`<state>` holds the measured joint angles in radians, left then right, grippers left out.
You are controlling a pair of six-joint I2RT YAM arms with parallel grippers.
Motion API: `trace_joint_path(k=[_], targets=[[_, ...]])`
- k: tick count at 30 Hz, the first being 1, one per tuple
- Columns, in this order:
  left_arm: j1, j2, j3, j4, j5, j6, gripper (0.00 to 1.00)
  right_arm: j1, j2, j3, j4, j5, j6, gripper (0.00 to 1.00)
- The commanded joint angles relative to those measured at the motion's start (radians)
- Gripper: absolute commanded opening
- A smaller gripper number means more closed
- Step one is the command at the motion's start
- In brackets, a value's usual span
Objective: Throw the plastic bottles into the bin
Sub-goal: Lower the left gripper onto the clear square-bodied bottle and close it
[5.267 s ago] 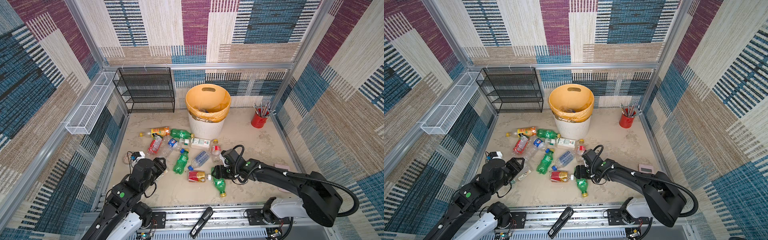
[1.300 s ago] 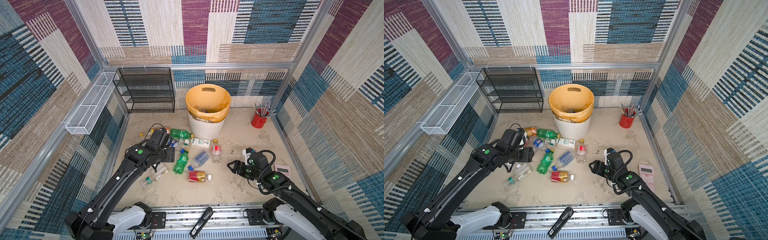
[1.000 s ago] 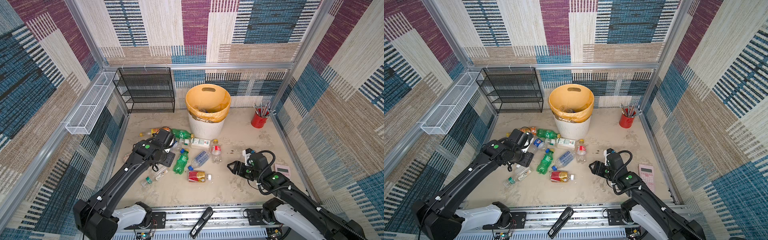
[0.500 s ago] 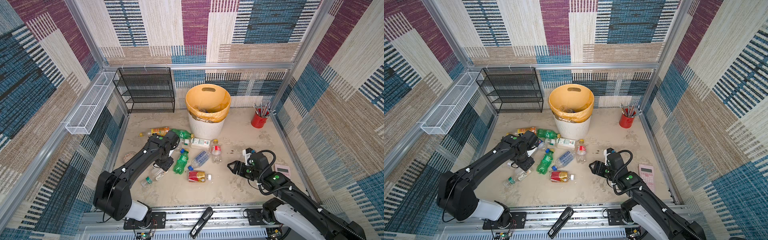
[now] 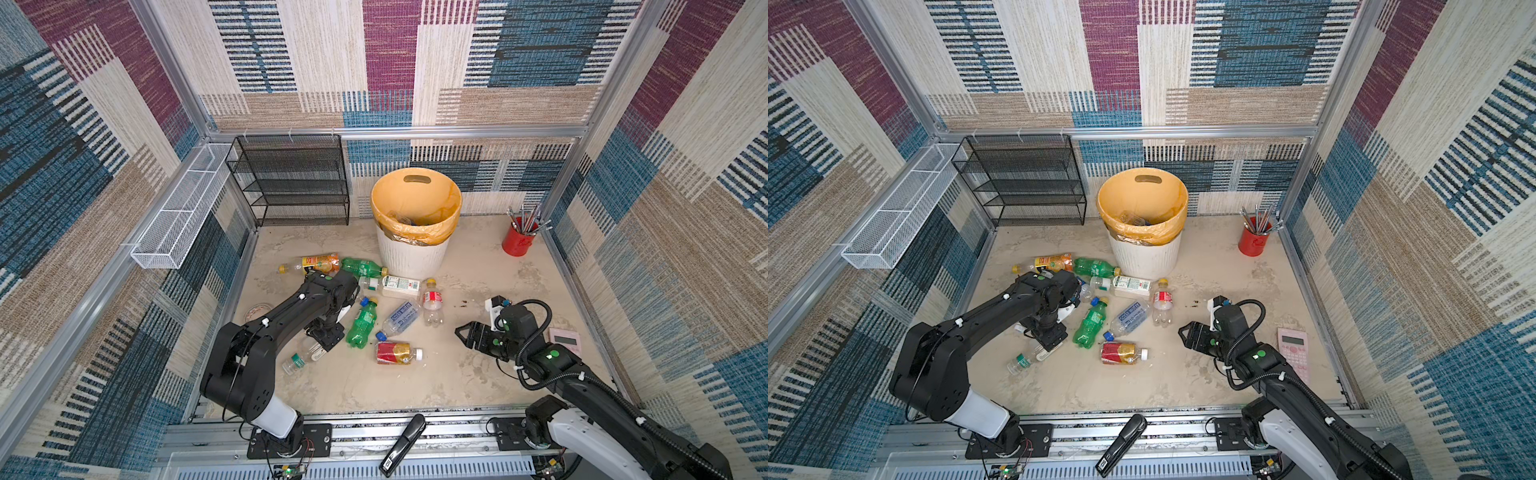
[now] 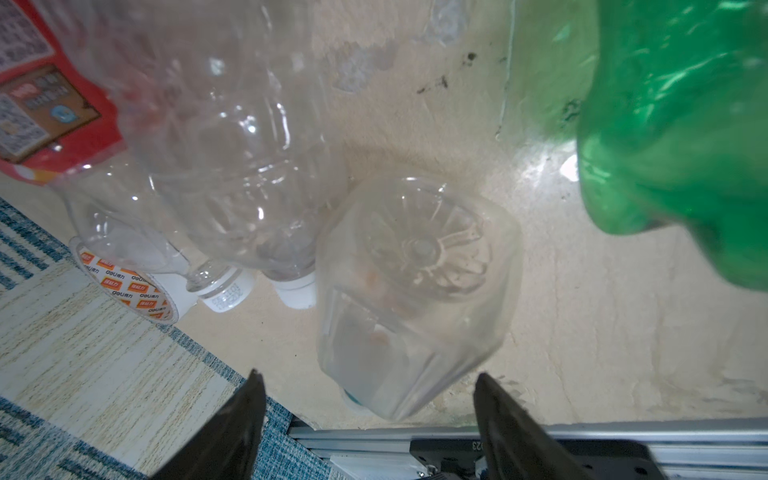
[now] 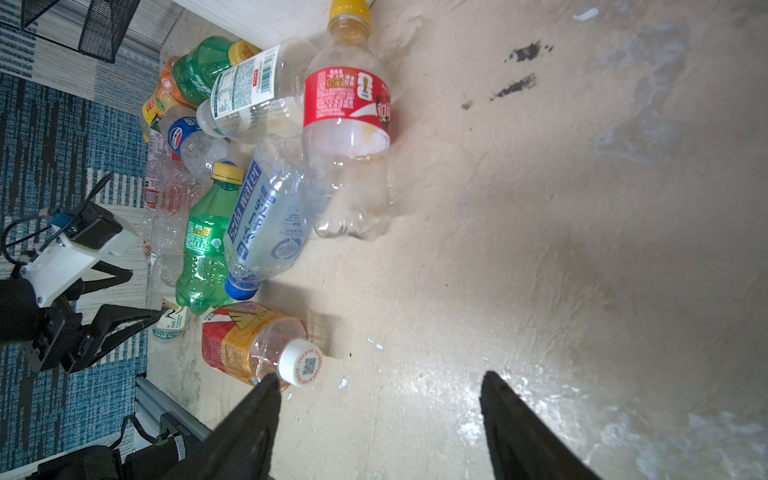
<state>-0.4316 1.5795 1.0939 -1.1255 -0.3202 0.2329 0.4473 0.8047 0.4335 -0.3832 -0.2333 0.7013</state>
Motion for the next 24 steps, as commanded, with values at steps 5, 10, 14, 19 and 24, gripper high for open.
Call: trace_joint_path(k=[5, 10, 14, 19, 24], targets=[[0.021, 0.033, -0.021, 0.011, 0.096, 0.048, 0.78, 0.001, -0.011, -0.004, 0.009, 0.011, 0.006, 0.77], [0.024, 0.063, -0.023, 0.025, 0.113, 0.039, 0.77, 0.0, -0.017, -0.001, 0.003, 0.015, 0.013, 0.77], [0.024, 0.084, -0.024, 0.039, 0.116, 0.036, 0.77, 0.0, -0.025, 0.001, -0.002, 0.021, 0.015, 0.77], [0.025, 0.103, -0.018, 0.043, 0.122, 0.031, 0.77, 0.0, -0.028, -0.002, -0.008, 0.023, 0.017, 0.77], [0.024, 0.11, -0.016, 0.043, 0.126, 0.032, 0.72, 0.0, -0.035, -0.007, -0.007, 0.028, 0.019, 0.77]])
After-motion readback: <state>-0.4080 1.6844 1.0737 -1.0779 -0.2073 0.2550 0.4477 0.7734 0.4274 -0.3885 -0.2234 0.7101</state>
